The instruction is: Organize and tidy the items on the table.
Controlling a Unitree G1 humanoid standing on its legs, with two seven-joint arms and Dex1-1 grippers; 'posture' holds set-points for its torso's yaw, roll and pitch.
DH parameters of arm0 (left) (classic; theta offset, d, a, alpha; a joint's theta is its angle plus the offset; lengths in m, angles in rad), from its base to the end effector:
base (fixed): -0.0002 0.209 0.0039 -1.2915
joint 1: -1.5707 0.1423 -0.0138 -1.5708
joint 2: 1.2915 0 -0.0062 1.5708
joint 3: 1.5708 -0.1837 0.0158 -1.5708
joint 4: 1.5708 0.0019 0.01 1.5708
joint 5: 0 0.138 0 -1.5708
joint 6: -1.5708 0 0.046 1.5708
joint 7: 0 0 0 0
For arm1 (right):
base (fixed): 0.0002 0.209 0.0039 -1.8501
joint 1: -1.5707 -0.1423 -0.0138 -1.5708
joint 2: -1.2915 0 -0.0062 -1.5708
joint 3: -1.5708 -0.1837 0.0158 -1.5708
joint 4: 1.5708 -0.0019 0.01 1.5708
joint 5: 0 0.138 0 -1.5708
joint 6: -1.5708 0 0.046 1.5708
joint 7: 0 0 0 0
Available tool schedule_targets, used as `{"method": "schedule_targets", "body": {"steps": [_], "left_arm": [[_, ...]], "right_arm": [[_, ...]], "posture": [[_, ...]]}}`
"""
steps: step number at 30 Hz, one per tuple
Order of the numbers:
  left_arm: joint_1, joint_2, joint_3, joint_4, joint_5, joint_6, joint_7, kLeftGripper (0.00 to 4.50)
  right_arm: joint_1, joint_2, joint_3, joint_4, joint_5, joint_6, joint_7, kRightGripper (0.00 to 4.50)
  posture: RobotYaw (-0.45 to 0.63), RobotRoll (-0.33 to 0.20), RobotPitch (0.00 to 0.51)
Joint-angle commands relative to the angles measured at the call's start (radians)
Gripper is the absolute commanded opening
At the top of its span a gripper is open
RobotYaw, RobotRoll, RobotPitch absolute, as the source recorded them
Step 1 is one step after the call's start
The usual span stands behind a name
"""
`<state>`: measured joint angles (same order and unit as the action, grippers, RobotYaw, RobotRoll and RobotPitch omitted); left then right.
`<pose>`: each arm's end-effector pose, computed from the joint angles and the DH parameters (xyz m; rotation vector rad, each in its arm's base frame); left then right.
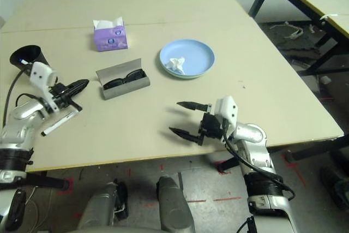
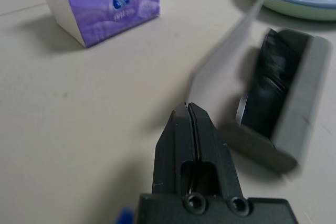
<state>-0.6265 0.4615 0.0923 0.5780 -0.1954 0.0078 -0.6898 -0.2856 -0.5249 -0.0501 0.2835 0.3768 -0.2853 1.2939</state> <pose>0.3108 0.2497 0.1294 0.2026 -0.0233 -0.5261 0.2528 -0.2591 0.1056 -0.3290 -0.1907 1.1902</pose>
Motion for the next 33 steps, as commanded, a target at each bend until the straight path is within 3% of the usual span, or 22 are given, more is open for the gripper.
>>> {"method": "schedule_targets", "body": {"steps": [1,10,15,21,25,29,33], "left_arm": [[-0.063,-0.027,-0.027,0.142,0.053,-0.067,0.026,0.04],[-0.199,-0.078,-0.045,0.337,0.098,-0.171,0.032,0.04],[-0.151,-0.066,-0.104,0.263,0.090,-0.169,-0.175,0.04],[-0.071,-0.019,-0.137,0.140,0.078,-0.117,-0.296,0.04],[-0.050,0.025,-0.110,0.035,0.066,-0.068,-0.281,0.04],[-0.031,0.094,-0.103,-0.210,0.019,0.070,-0.317,0.04],[-0.005,0.281,-0.129,-0.547,-0.023,0.386,-0.400,0.04]], "right_arm": [[0.013,-0.005,0.011,-0.034,-0.004,-0.006,-0.010,4.50],[0.017,-0.007,0.012,-0.117,0.005,0.026,-0.054,4.50],[0.008,-0.006,0.015,-0.116,0.001,0.030,-0.067,4.50],[-0.005,0.004,0.029,-0.097,-0.004,0.025,-0.068,4.50],[-0.017,0.007,0.048,-0.077,-0.007,0.016,-0.054,4.50],[-0.032,0.008,0.058,-0.055,-0.010,0.006,-0.042,4.50],[-0.044,0.014,0.071,-0.037,-0.012,-0.007,-0.031,4.50]], "posture": [[-0.15,0.000,0.197],[-0.18,0.000,0.194],[-0.18,0.000,0.192],[-0.16,0.000,0.195],[-0.14,0.000,0.195],[-0.13,0.000,0.194],[-0.12,0.000,0.194]]}}
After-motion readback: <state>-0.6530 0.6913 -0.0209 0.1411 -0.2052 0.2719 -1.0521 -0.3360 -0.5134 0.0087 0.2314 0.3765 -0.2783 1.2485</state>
